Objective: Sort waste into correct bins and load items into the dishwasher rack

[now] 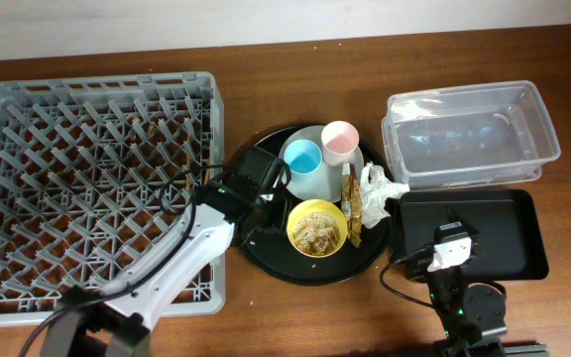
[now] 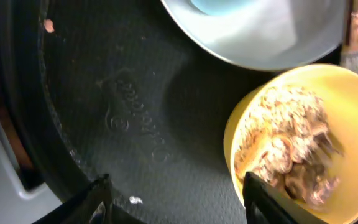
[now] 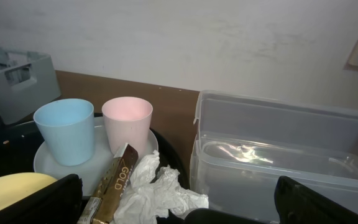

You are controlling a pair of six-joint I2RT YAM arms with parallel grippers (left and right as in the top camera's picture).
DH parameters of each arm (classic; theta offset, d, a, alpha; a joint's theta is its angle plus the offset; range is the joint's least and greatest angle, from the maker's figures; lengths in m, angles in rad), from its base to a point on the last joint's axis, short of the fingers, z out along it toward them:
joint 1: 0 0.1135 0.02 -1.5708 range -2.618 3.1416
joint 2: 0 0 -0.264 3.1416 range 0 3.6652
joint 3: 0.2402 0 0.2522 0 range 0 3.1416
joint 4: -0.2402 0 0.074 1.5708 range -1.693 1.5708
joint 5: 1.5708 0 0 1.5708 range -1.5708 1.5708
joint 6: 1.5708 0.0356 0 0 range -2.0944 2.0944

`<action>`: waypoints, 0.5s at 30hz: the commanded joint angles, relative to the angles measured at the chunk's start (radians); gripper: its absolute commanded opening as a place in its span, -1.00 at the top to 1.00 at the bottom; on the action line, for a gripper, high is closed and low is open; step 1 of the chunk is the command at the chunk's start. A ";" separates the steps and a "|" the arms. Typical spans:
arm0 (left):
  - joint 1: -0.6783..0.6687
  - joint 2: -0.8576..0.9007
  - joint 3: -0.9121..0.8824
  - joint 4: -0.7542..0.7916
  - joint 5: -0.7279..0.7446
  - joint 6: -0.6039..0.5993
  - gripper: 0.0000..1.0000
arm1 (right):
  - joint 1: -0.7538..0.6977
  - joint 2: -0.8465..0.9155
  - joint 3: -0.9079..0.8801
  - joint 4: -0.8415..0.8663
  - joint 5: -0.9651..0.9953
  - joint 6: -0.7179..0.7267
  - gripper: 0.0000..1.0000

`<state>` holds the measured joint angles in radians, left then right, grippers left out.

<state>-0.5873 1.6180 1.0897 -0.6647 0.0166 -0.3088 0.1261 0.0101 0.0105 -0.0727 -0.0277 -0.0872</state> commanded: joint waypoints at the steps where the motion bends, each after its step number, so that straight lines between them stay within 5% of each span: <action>1: -0.004 0.061 -0.007 0.042 -0.036 -0.047 -0.29 | 0.005 -0.006 -0.005 -0.003 -0.006 -0.006 -0.97; 7: 0.006 0.040 0.029 0.046 -0.040 -0.046 -0.29 | 0.005 -0.006 -0.005 -0.003 -0.006 -0.006 -0.98; 15: 0.021 -0.268 0.078 -0.077 -0.044 -0.044 -0.31 | 0.005 -0.006 -0.005 -0.003 -0.006 -0.006 -0.97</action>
<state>-0.5858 1.4658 1.1469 -0.7151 -0.0139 -0.3416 0.1261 0.0101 0.0105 -0.0723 -0.0277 -0.0872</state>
